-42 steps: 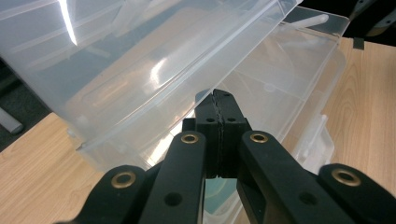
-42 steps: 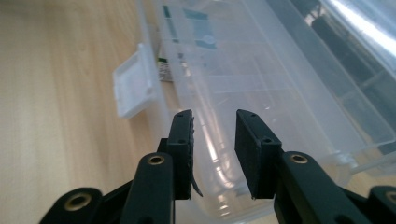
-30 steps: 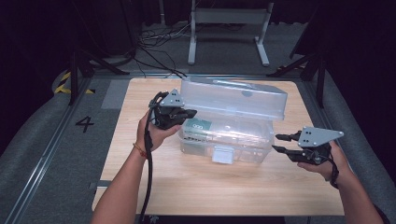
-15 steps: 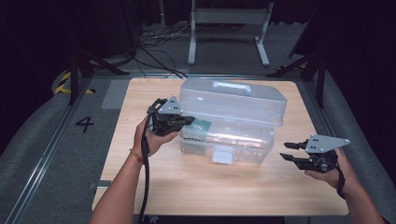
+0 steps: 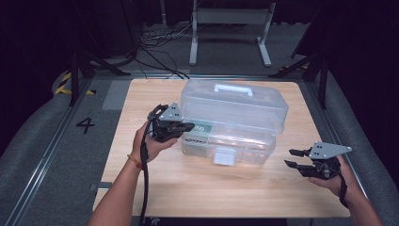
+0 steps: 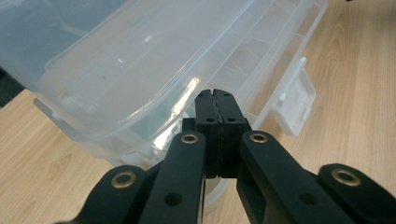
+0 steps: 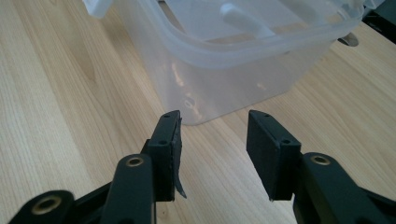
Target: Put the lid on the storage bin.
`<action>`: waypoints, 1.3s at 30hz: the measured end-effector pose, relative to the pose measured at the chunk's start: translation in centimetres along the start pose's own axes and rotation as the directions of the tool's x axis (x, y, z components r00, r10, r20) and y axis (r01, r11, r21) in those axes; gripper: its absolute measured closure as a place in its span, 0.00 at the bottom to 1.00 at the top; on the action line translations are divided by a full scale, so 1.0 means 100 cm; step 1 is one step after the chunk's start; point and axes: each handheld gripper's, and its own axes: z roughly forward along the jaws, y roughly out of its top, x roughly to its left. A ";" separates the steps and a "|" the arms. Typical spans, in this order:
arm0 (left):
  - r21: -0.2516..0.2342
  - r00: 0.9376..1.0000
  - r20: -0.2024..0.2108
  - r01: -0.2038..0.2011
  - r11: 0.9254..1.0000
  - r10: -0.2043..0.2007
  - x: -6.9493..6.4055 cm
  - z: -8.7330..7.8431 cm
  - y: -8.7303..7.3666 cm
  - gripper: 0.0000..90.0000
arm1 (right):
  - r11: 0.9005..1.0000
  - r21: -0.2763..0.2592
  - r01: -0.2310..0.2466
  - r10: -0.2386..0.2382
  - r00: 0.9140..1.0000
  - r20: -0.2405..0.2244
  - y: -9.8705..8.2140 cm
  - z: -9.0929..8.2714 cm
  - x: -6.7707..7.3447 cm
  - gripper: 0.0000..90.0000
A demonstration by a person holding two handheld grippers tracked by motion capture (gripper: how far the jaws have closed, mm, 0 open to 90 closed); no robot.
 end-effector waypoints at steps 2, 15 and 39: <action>0.002 1.000 0.003 -0.003 1.000 0.003 -0.001 -0.001 -0.001 1.00 | 1.000 0.007 -0.007 0.007 1.000 -0.001 -0.002 0.001 0.000 0.62; 0.034 1.000 0.016 -0.025 0.999 0.024 -0.016 0.006 -0.014 1.00 | 0.999 0.029 -0.029 0.030 0.999 -0.017 -0.014 0.008 0.001 0.62; 0.165 0.988 -0.156 0.032 0.986 -0.006 -0.031 -0.028 -0.085 0.62 | 0.999 0.003 -0.053 0.052 0.998 0.045 -0.030 -0.003 0.002 0.45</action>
